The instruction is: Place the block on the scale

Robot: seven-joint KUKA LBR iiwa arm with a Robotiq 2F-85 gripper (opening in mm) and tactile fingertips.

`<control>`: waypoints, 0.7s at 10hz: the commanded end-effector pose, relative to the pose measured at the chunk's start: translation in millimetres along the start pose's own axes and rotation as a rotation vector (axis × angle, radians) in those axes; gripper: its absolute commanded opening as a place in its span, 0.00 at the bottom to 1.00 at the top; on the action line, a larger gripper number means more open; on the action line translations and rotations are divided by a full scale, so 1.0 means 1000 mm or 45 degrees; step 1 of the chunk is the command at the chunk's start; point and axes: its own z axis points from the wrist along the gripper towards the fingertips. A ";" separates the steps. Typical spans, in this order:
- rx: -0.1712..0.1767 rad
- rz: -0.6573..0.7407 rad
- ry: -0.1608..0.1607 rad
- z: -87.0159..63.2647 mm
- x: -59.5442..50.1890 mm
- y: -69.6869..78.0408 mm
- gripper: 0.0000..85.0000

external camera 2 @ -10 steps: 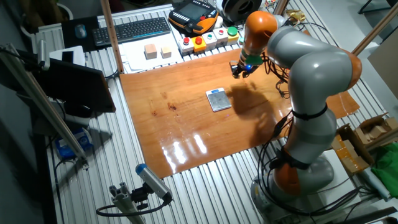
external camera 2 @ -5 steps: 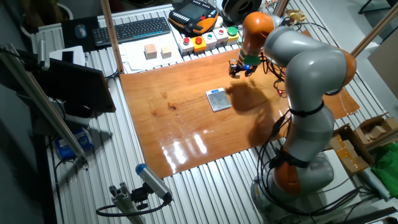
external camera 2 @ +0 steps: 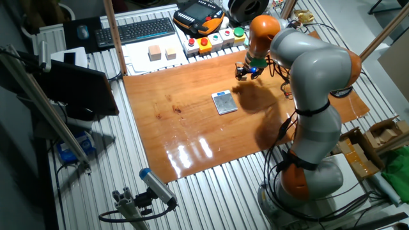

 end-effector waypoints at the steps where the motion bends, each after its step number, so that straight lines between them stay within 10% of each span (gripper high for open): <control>1: 0.002 -0.001 0.001 0.001 -0.001 0.000 0.80; 7: -0.001 0.021 -0.012 0.016 -0.015 -0.008 0.81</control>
